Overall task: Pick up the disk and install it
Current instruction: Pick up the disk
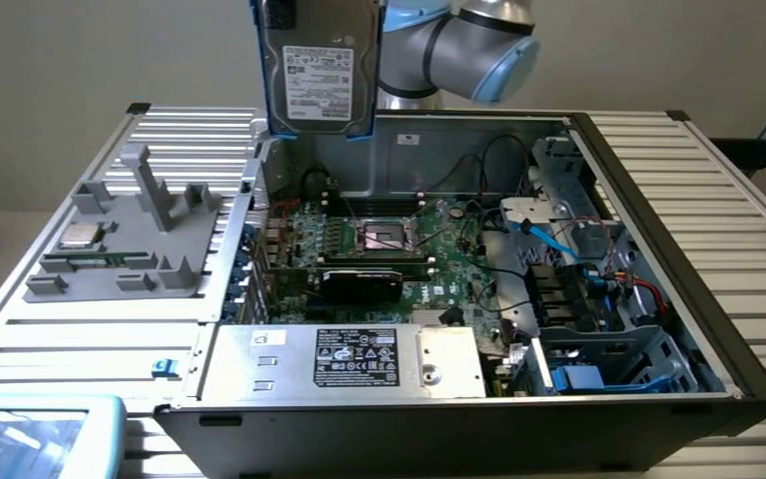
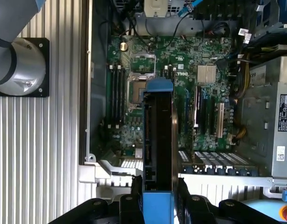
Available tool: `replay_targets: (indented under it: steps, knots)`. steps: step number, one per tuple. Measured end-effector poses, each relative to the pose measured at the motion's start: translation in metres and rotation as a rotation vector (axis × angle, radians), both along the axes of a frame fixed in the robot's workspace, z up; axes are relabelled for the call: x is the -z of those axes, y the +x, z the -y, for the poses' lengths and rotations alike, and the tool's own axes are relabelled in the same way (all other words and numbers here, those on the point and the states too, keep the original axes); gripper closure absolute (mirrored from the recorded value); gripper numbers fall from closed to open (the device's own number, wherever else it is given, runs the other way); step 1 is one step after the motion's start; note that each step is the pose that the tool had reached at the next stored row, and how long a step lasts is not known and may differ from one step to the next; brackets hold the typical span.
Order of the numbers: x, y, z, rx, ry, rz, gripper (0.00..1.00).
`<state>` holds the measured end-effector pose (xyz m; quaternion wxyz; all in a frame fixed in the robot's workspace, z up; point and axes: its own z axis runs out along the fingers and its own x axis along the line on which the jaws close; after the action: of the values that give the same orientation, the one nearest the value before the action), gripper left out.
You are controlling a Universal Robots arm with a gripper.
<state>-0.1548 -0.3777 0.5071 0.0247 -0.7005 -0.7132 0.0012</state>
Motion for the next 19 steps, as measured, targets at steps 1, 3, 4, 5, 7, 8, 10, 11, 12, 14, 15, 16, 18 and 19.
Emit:
replay_targets:
  steps: [1,3,4,5,7,8,10,11,12,14,15,16,18,19]
  knots:
    - [0.0,0.003,0.002,0.0,0.0,0.0,0.63]
    - [0.0,0.008,0.0059,0.0,-0.0001,0.0,0.63]
    - [0.0,0.011,0.008,0.0,0.0,0.0,0.63]
    - [0.0,0.014,0.0102,0.0,0.0,-0.0001,0.63]
    - [0.0,0.02,0.0143,0.0,0.0,0.0,0.63]
    - [0.0,0.022,0.0163,0.0,-0.0001,-0.0001,0.63]
    - [0.0,0.028,0.0205,0.0,-0.0001,0.0,0.63]
    - [0.0,0.031,0.0226,0.0,-0.0001,0.0,0.63]
    - [0.0,0.033,0.0246,0.0,-0.0001,0.0,0.63]
    - [0.0,0.039,0.0287,0.0,0.0,0.0,0.63]
    - [0.0,0.041,0.0308,0.0,0.0,0.0,0.63]
    - [0.0,0.043,0.0328,0.0,0.0,0.0,0.63]
    - [0.0,0.048,0.0368,0.0,-0.0001,0.0,0.63]
    - [0.0,0.05,0.0387,0.0,-0.0001,0.0,0.63]
